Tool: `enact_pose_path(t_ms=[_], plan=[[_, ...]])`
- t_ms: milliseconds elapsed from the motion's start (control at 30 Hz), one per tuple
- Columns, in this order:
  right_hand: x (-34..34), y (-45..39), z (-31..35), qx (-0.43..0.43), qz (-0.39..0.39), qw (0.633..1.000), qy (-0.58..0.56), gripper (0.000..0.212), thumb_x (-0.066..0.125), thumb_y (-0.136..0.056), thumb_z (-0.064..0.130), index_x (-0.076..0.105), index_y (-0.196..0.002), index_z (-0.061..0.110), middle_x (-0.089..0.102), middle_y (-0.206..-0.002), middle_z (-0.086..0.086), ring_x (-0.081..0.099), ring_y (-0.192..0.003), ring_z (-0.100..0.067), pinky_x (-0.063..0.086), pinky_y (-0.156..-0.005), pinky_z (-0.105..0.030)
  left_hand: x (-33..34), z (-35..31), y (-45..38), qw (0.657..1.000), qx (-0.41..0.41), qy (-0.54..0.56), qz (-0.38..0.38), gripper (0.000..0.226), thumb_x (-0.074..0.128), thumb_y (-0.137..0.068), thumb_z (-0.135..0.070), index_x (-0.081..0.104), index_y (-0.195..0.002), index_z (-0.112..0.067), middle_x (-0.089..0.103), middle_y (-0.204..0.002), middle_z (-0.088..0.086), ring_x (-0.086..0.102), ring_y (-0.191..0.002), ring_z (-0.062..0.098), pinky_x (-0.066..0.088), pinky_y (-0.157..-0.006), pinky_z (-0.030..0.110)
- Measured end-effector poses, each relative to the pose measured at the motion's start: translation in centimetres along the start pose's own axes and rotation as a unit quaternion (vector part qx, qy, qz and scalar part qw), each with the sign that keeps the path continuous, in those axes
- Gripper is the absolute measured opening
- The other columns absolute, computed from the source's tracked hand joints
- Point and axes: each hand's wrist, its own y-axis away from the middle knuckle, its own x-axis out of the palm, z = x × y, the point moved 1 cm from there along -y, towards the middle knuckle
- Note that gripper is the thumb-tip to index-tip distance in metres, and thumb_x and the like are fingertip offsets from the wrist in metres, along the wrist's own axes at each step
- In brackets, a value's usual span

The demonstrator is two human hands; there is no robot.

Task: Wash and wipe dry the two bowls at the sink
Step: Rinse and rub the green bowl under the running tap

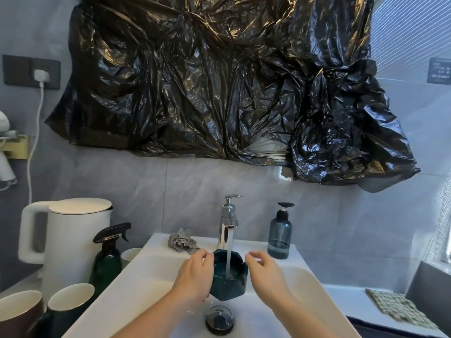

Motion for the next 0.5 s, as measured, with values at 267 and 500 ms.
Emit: enact_pose_path(t_ms=[267, 500], plan=[[-0.3, 0.9, -0.2, 0.061, 0.100, 0.993, 0.017, 0.034, 0.044, -0.103, 0.042, 0.061, -0.121, 0.019, 0.073, -0.101, -0.003, 0.073, -0.075, -0.017, 0.060, -0.065, -0.026, -0.6, -1.8, 1.0, 1.000, -0.025, 0.003, -0.011, 0.033, 0.038, -0.106, -0.037, 0.063, -0.104, -0.017, 0.069, -0.096, 0.015, 0.071, -0.052, 0.028, 0.051, -0.041, 0.030], [-0.9, 1.8, -1.8, 0.051, 0.084, 0.995, 0.025, 0.031, 0.044, -0.105, 0.033, 0.069, -0.113, 0.016, 0.073, -0.085, -0.007, 0.064, -0.061, -0.017, 0.052, -0.050, -0.019, 0.6, -1.1, 2.4, 0.999, -0.038, -0.025, 0.016, 0.037, 0.041, -0.109, -0.039, 0.068, -0.099, -0.015, 0.070, -0.100, 0.013, 0.074, -0.073, 0.026, 0.057, -0.046, 0.033]])
